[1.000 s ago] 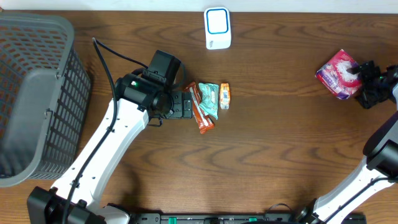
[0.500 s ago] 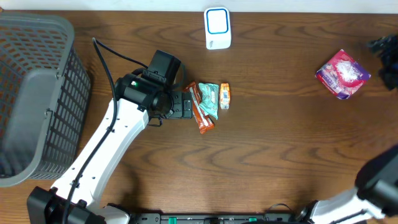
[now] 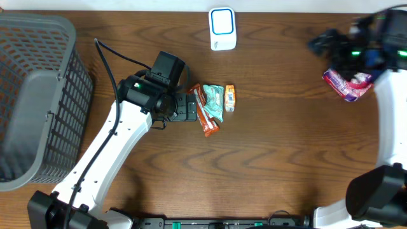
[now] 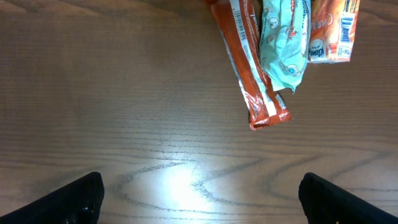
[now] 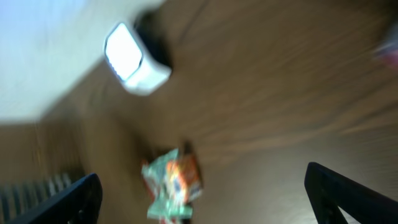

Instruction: Scan the item barcode

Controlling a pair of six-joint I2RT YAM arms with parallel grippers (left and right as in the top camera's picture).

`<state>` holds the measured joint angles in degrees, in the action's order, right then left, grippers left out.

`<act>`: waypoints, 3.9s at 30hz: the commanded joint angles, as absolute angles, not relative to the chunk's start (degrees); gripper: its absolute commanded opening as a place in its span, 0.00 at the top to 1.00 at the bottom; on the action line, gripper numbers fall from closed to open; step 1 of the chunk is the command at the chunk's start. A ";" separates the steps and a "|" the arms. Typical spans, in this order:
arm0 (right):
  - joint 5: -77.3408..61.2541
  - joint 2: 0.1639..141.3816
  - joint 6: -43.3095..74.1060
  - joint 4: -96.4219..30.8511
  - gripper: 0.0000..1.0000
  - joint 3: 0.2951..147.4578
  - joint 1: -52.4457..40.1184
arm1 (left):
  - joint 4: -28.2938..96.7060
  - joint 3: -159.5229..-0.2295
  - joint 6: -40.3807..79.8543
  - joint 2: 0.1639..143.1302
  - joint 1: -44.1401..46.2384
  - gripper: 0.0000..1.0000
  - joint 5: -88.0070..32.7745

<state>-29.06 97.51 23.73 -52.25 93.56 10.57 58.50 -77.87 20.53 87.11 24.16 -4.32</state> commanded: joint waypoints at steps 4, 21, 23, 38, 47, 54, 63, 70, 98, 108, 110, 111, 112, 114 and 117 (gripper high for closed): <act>-25.02 99.96 21.17 -53.04 0.01 91.96 -2.22 | 58.67 -77.89 19.81 87.46 24.18 0.00 -3.81; -15.94 114.89 25.63 -50.96 0.01 91.96 -18.85 | 58.67 -77.89 19.81 87.46 24.18 0.00 -3.81; -15.97 114.85 25.65 -51.27 0.01 91.96 -18.81 | 58.67 -77.89 19.81 87.46 24.18 0.00 -3.81; -15.92 113.54 25.63 -52.27 0.09 91.96 -18.85 | 58.67 -77.89 19.81 87.46 24.18 0.00 -3.81; -15.97 113.56 25.69 -48.27 0.53 88.84 -18.87 | 58.67 -77.89 19.81 87.46 24.18 0.00 -3.79; -16.19 113.56 25.65 -44.23 0.51 85.97 -18.87 | 58.67 -77.89 19.81 87.46 24.18 0.00 -3.79; -16.10 113.56 25.67 -38.24 0.51 84.86 -21.91 | 58.67 -77.89 19.81 87.46 24.18 0.00 -3.81; -10.00 113.56 25.69 -37.45 0.50 84.14 -23.75 | 58.67 -77.89 19.81 87.46 24.18 0.00 -3.79; 2.81 113.19 27.86 -46.02 0.37 83.44 -20.10 | 58.67 -77.89 19.81 87.46 24.18 0.00 -3.81; 2.15 111.96 27.77 -50.98 0.32 85.89 -19.05 | 58.67 -77.89 19.81 87.46 24.18 0.00 -3.81; -0.14 111.96 26.52 -50.43 0.43 85.89 -19.05 | 58.67 -77.89 19.81 87.46 24.18 0.00 -3.81; -1.74 111.96 25.21 -49.91 0.46 85.89 -19.05 | 58.67 -77.89 19.81 87.46 24.18 0.00 -3.81; -3.27 111.96 23.94 -49.39 0.48 85.89 -19.07 | 58.67 -77.89 19.81 87.46 24.18 0.00 -3.81; -4.69 111.96 23.07 -48.60 0.55 85.89 -19.20 | 58.67 -77.89 19.81 87.46 24.18 0.00 -3.79; -5.13 111.96 23.09 -48.36 0.57 85.89 -19.29 | 58.67 -77.89 19.81 87.46 24.18 0.00 -3.81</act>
<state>-2.87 113.30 24.71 -48.49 84.62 -19.33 58.50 -77.87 20.53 87.11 24.16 -4.32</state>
